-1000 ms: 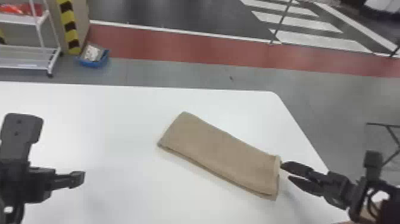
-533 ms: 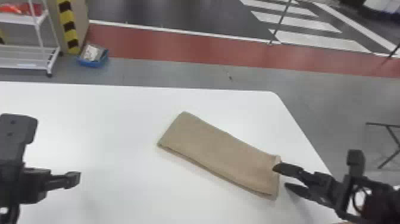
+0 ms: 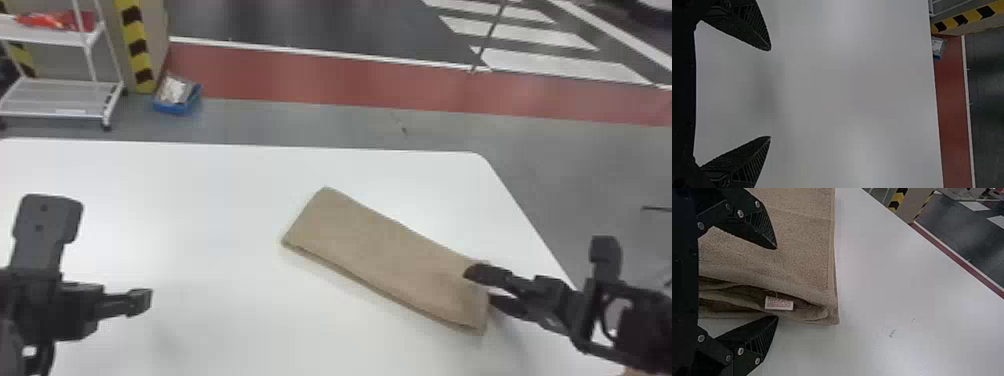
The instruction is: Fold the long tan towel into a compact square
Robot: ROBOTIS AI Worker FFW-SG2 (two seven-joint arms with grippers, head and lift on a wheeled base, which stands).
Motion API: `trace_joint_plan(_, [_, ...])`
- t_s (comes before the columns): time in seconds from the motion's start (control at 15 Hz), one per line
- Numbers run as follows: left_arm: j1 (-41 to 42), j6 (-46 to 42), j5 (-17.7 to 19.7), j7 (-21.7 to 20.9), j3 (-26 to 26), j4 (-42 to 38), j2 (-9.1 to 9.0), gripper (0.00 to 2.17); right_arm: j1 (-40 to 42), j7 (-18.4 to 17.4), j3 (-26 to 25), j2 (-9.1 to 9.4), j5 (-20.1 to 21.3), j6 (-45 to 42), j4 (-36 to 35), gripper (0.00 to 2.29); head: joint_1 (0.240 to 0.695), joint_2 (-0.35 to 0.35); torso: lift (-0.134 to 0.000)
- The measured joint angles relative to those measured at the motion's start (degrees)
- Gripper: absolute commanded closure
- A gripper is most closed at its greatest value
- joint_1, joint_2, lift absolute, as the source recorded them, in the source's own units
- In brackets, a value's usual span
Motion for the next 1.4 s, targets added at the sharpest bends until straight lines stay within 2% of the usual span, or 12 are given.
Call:
trace_joint_plan(0.4, [0.1, -0.3, 0.2, -0.1, 0.7, 0.1, 0.15, 0.08, 0.3, 0.0, -1.2, -0.83, 0.2, 0.0, -1.8, 0.31, 0.695, -0.239, -0.124])
trace_joint_plan(0.67, [0.0, -0.4, 0.4, -0.1, 0.9, 0.1, 0.32, 0.08, -0.6, 0.0, -0.3, -1.98, 2.4, 0.0, -2.2, 0.31, 0.695, -0.251, -0.124])
trace_joint_plan(1.13, [0.0, -0.7, 0.4, -0.1, 1.1, 0.3, 0.42, 0.08, 0.1, 0.4, 0.8, -0.64, 3.6, 0.0, -2.2, 0.31, 0.695, -0.236, -0.124])
trace_joint_plan(1.4, [0.0, -0.8, 0.4, -0.3, 1.1, 0.4, 0.57, 0.08, 0.2, 0.4, 2.1, -0.03, 4.2, 0.0, -2.1, 0.59, 0.695, -0.219, -0.124])
